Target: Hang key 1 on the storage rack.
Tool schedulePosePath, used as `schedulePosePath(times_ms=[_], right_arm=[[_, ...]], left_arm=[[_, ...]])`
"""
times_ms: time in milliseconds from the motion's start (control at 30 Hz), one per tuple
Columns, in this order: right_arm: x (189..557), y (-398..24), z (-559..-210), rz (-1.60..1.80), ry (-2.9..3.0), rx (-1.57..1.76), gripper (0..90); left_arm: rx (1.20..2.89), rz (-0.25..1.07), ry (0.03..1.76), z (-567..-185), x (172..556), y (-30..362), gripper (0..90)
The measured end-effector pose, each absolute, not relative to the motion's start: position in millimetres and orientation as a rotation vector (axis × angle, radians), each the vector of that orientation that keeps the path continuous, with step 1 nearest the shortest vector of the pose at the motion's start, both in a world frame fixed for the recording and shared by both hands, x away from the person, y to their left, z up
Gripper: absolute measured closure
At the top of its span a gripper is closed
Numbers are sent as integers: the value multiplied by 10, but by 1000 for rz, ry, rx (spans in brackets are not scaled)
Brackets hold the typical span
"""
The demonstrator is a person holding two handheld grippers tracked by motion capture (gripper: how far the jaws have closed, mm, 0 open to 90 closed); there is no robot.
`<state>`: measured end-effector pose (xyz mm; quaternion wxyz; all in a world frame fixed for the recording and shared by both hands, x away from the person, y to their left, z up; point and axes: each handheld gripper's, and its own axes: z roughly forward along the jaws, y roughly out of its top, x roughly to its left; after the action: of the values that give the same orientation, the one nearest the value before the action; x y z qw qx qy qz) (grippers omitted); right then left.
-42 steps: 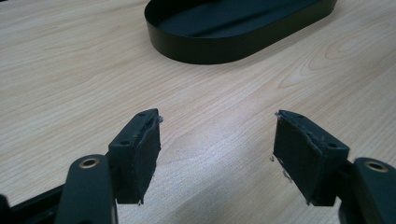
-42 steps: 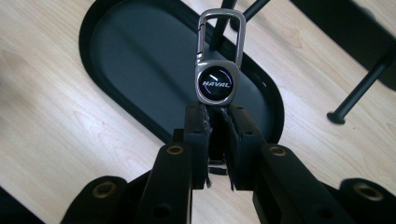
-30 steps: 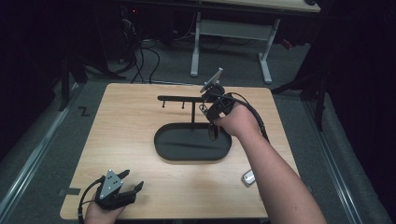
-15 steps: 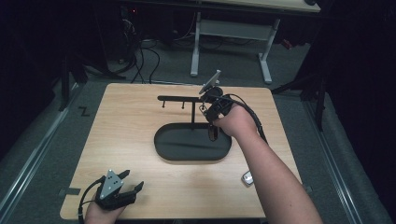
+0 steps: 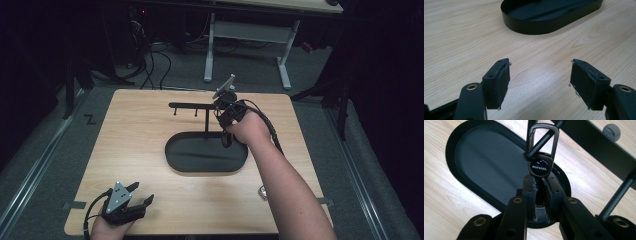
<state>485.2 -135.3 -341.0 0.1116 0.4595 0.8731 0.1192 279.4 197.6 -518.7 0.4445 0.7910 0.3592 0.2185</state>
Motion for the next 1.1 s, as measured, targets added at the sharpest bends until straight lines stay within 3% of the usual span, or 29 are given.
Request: schedulePosePath(times_ms=[400, 567, 1100], right_arm=[[4886, -1339, -3520, 359, 2558, 1349, 789], [4866, -1373, -3477, 420, 2550, 1374, 741], [4526, -1629, -3518, 535, 2560, 1370, 680]], left_arm=[[1962, 535, 891, -5193, 2799, 1977, 324], [1968, 532, 889, -5192, 2798, 1972, 325], [1968, 540, 891, -5200, 2818, 1952, 325]])
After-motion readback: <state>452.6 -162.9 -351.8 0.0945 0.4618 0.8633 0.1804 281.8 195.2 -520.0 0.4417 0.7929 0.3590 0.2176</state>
